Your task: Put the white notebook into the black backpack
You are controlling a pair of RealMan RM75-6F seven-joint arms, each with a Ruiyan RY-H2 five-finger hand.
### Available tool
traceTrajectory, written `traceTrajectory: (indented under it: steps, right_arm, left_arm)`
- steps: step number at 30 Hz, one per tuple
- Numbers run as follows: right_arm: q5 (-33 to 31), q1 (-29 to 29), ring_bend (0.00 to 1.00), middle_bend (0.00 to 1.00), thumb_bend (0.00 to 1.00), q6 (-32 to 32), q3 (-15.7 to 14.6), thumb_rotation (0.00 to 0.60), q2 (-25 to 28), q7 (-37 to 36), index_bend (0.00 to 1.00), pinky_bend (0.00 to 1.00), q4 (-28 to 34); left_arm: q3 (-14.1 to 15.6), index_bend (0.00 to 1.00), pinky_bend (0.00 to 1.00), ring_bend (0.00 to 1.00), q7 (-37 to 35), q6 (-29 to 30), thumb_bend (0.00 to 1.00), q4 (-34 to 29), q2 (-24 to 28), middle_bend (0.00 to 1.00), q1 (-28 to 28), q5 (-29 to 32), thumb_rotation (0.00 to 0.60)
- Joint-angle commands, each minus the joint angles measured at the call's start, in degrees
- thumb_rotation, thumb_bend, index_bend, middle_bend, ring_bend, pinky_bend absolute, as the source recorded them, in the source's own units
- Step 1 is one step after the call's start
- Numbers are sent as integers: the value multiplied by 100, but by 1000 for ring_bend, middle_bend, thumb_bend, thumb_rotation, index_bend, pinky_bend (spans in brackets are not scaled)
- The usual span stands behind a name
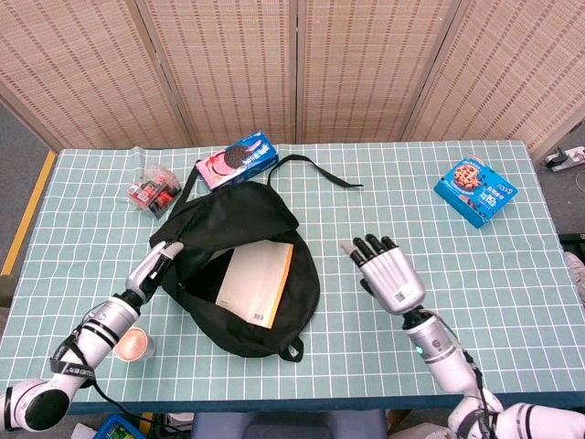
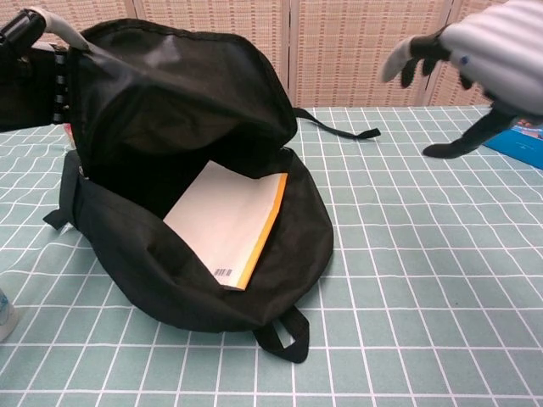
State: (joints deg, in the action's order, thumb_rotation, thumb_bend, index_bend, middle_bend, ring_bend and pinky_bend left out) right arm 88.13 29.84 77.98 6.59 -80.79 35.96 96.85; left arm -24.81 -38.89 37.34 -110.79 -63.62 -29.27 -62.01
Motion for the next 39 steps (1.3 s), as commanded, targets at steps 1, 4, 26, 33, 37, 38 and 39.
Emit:
traceTrajectory:
  steps: [1, 4, 26, 33, 37, 38, 39]
  right_arm:
    - [-73, -311, 306, 344, 0, 304, 37, 600, 484, -94, 275, 479, 299]
    - [-200, -406, 306, 344, 0, 331, 90, 600, 696, -153, 276, 476, 363]
    - [-893, -649, 426, 476, 326, -783, 22, 600, 1675, -2686, 394, 546, 18]
    - [-330, -728, 455, 496, 368, -1020, -335, 600, 2073, -3692, 446, 632, -196]
    - [-161, -919, 455, 499, 369, -804, -463, 600, 2196, -3826, 486, 632, -159]
    - [-148, -978, 455, 501, 369, -719, -479, 600, 2202, -3769, 491, 632, -145]
    - [-151, -1041, 455, 502, 369, -631, -490, 600, 2205, -3704, 494, 632, -120]
  left_arm:
    - [269, 67, 0, 0, 326, -110, 486, 133, 99, 140, -92, -473, 0]
    - [425, 10, 0, 0, 528, -118, 343, 206, 116, 124, -159, -692, 0]
    - [1042, 212, 0, 77, 2070, 1851, 262, 1103, 2, 122, 283, -721, 591]
    - [1310, 232, 32, 77, 2341, 2691, 262, 1488, -31, 122, 763, -921, 600]
    - [1531, 241, 33, 77, 2562, 3336, 262, 1676, -75, 122, 1161, -1127, 600]
    - [1581, 242, 33, 77, 2656, 3488, 262, 1709, -94, 122, 1251, -1169, 600]
    - [1636, 241, 33, 77, 2762, 3622, 262, 1725, -104, 122, 1338, -1201, 600]
